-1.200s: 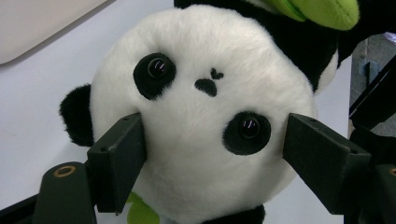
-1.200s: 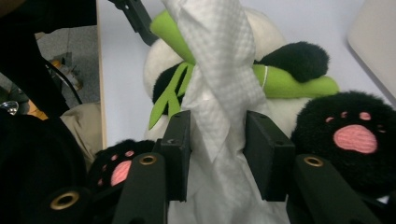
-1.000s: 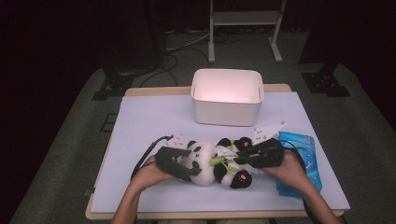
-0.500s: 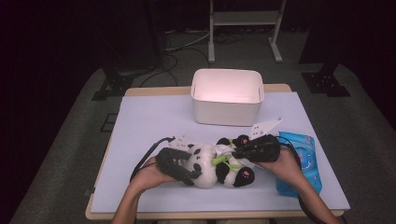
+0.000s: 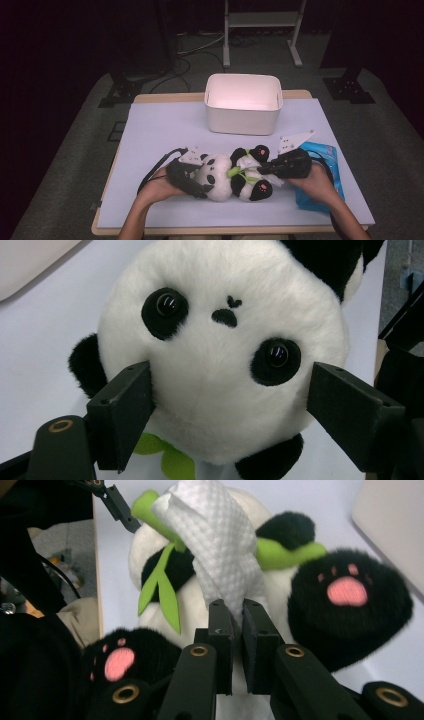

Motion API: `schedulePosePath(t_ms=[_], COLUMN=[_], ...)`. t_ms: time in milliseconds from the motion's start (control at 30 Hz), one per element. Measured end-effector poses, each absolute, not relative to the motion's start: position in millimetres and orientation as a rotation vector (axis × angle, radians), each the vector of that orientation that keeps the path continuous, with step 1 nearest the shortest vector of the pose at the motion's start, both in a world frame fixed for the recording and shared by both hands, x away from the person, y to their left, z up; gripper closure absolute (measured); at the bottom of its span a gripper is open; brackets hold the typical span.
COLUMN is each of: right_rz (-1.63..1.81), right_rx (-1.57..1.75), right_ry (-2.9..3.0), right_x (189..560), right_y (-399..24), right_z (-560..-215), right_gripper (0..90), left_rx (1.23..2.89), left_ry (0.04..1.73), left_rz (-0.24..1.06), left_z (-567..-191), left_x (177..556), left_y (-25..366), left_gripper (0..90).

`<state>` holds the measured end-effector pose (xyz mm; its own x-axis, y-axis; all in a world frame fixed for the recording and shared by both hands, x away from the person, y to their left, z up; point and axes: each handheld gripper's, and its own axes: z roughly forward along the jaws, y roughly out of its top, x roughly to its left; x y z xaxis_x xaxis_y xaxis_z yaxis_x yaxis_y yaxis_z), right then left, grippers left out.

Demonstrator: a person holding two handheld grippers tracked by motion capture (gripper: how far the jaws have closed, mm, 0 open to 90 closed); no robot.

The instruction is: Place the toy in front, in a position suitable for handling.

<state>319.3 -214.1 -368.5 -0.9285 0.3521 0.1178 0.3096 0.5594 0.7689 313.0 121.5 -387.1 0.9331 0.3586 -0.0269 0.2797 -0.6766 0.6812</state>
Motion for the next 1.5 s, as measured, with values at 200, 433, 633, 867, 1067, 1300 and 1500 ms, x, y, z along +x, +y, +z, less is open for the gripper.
schedulePosePath(t_ms=[200,433,633,867,1067,1300,1500], right_rz=[1.408,1.455,1.439,1.372,1.338,1.349,1.346], right_rx=[0.556,0.473,0.483,0.549,0.620,0.618,0.600], right_ry=[2.745,2.793,2.790,2.762,2.744,2.722,2.702], right_x=[317,314,314,315,318,324,331], right_y=[-213,-193,-200,-220,-233,-227,-215], right_z=[-370,-368,-368,-370,-377,-375,-368], right_gripper=[83.2,83.2,83.3,83.3,83.2,83.2,83.2], left_rx=[2.347,2.334,2.324,2.316,2.317,2.330,2.332], left_ry=[0.461,0.480,0.478,0.486,0.482,0.471,0.468], left_rz=[0.128,0.125,0.120,0.113,0.114,0.116,0.120], left_z=[-387,-388,-389,-390,-390,-390,-390], left_x=[314,315,315,315,315,314,314], left_y=[122,123,125,126,125,125,125], left_gripper=[24.5,23.3,23.3,23.3,23.4,23.5,23.4])
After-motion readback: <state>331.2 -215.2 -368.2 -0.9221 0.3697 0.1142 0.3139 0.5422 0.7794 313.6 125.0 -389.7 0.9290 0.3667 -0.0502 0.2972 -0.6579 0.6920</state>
